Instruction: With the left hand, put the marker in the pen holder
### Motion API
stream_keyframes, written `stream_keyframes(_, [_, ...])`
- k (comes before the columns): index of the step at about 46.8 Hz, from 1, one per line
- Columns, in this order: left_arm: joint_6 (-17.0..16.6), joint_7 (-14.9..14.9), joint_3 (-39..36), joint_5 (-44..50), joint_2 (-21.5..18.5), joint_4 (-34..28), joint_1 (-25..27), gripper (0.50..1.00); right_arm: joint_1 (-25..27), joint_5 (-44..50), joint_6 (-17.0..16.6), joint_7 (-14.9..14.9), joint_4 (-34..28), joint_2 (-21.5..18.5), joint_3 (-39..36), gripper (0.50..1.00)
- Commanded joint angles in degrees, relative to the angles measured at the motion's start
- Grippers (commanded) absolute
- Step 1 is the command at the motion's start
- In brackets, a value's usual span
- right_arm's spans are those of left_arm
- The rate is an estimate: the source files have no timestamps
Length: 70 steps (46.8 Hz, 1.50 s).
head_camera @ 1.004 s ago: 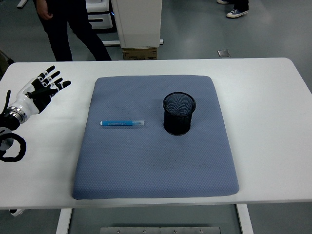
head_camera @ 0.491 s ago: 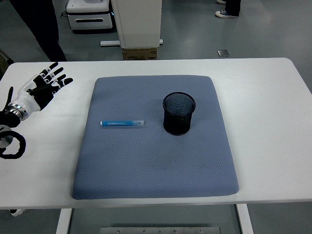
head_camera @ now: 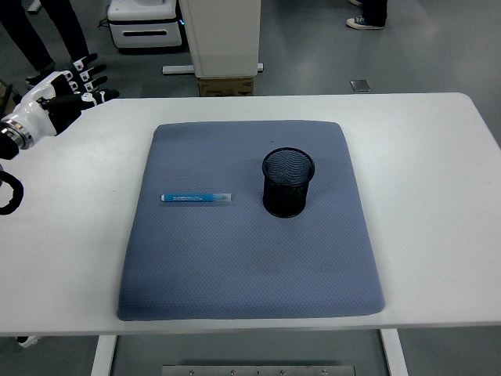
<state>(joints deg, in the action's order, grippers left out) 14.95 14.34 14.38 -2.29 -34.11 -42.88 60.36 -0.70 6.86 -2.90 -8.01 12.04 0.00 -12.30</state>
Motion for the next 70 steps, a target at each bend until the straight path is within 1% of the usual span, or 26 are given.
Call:
stream_keyframes(1, [0.0, 0.0, -4.4, -0.6, 0.1, 0.0, 3.0, 1.0, 0.0, 0.0, 0.0, 0.0, 0.0, 0.0, 0.1, 1.0])
stream_keyframes(7, [-0.1, 0.2, -11.6, -0.5, 0.4, 0.0, 7.4, 1.0, 0.0, 0.0, 0.0, 0.0, 0.0, 0.0, 0.0, 1.0])
stream_keyframes(16, [-0.2, 0.2, -19.3, 0.3, 0.5, -2.3, 11.5, 1.0, 0.0, 0.0, 0.0, 0.0, 0.0, 0.0, 0.0, 1.0])
stream_keyframes(19, [-0.1, 0.3, -22.7, -0.4, 0.4, -2.8, 13.6, 1.0, 0.0, 0.0, 0.0, 0.0, 0.0, 0.0, 0.0, 1.0])
stream_keyframes(22, [0.1, 1.6, -27.3, -0.6, 0.5, -2.9, 16.4, 1.0, 0.0, 0.0, 0.0, 0.0, 0.0, 0.0, 0.0, 1.0])
stream_keyframes(27, [0.3, 5.3, -35.4, -4.5, 1.4, -3.9, 20.8, 1.0, 0.0, 0.0, 0.0, 0.0, 0.0, 0.0, 0.0, 1.0])
stream_keyframes(30, [0.3, 6.9, -37.8, -8.2, 2.6, -4.3, 22.9, 1.0, 0.0, 0.0, 0.0, 0.0, 0.0, 0.0, 0.0, 1.0])
stream_keyframes(32, [0.3, 7.4, -38.6, -10.1, 3.2, -5.3, 24.2, 1.0, 0.0, 0.0, 0.0, 0.0, 0.0, 0.0, 0.0, 1.0])
stream_keyframes(38, [0.3, 7.4, -41.5, -16.8, 4.0, -8.5, 27.3, 1.0, 0.0, 0.0, 0.0, 0.0, 0.0, 0.0, 0.0, 1.0])
stream_keyframes(42, [0.3, 6.8, -42.9, -21.5, 5.9, -9.2, 27.6, 1.0, 0.0, 0.0, 0.0, 0.0, 0.0, 0.0, 0.0, 1.0])
stream_keyframes(46, [0.5, 6.7, -43.9, -24.2, 7.6, -9.2, 27.6, 1.0, 0.0, 0.0, 0.0, 0.0, 0.0, 0.0, 0.0, 1.0])
stream_keyframes(49, [0.5, 6.4, -45.6, -25.4, 9.0, -9.2, 28.2, 1.0, 0.0, 0.0, 0.0, 0.0, 0.0, 0.0, 0.0, 1.0])
stream_keyframes(55, [0.6, 4.6, -49.0, -26.6, 11.4, -9.2, 29.4, 1.0, 0.0, 0.0, 0.0, 0.0, 0.0, 0.0, 0.0, 1.0])
stream_keyframes(64, [0.7, 0.8, -52.3, -28.3, 14.4, -9.2, 30.3, 1.0, 0.0, 0.0, 0.0, 0.0, 0.0, 0.0, 0.0, 1.0])
stream_keyframes(66, [0.6, 0.3, -53.0, -28.6, 15.0, -9.2, 30.4, 1.0, 0.0, 0.0, 0.0, 0.0, 0.0, 0.0, 0.0, 1.0])
stream_keyframes(70, [0.6, 0.2, -54.4, -28.7, 15.9, -9.2, 30.6, 1.0, 0.0, 0.0, 0.0, 0.0, 0.0, 0.0, 0.0, 1.0])
